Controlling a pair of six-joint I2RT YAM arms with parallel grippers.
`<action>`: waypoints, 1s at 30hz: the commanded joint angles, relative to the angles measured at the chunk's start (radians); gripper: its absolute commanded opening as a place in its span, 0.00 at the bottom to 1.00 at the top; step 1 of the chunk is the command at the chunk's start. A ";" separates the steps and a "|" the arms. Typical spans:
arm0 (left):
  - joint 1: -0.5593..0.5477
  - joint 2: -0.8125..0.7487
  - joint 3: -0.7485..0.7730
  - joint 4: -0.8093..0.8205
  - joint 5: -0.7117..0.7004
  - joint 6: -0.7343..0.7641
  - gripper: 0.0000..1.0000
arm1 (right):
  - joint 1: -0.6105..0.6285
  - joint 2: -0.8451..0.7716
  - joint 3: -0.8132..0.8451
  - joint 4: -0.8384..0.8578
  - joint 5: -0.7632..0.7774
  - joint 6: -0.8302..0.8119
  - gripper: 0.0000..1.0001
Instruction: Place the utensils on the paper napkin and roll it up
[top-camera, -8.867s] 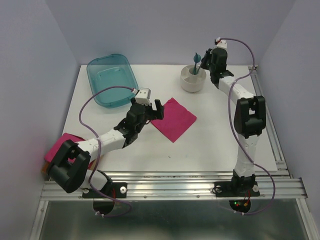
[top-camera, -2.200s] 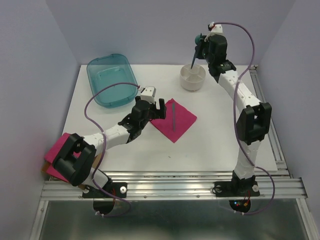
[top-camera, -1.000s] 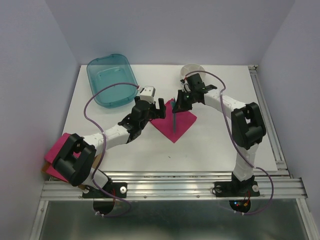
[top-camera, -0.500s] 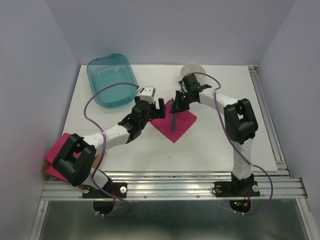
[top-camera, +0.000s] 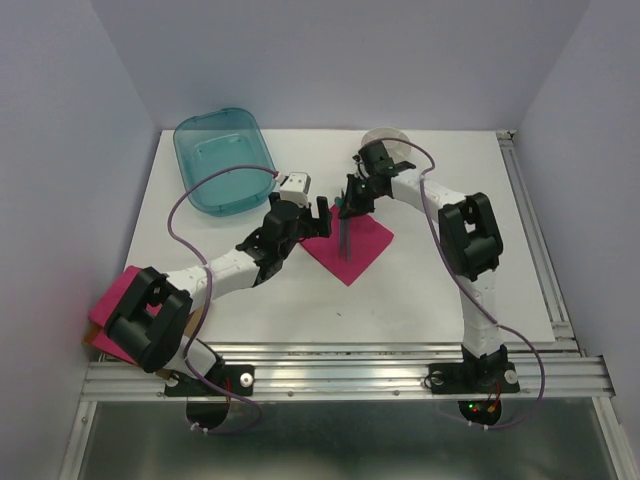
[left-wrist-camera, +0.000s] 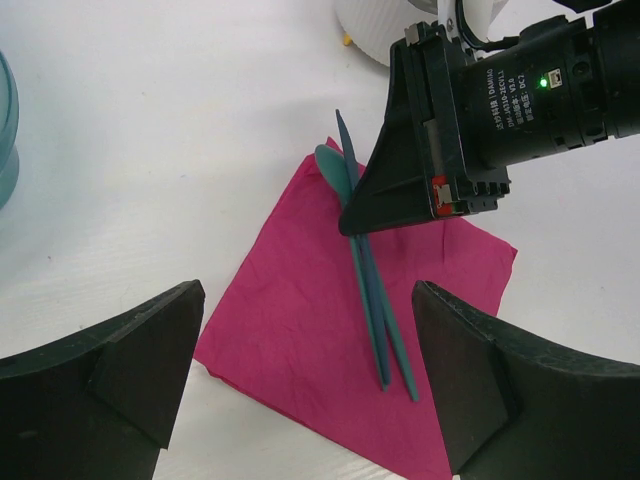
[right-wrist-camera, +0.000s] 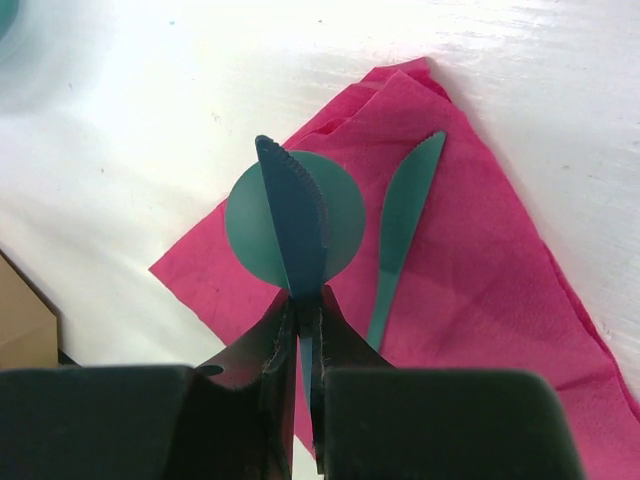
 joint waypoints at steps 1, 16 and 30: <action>-0.005 -0.025 0.026 0.013 -0.006 0.007 0.96 | 0.012 0.018 0.069 -0.033 0.036 -0.016 0.06; -0.005 -0.020 0.030 0.011 -0.004 0.010 0.96 | 0.012 0.019 0.083 -0.047 0.092 -0.026 0.33; -0.004 -0.023 0.028 0.011 -0.004 0.010 0.96 | 0.009 -0.097 0.007 -0.064 0.210 -0.049 0.38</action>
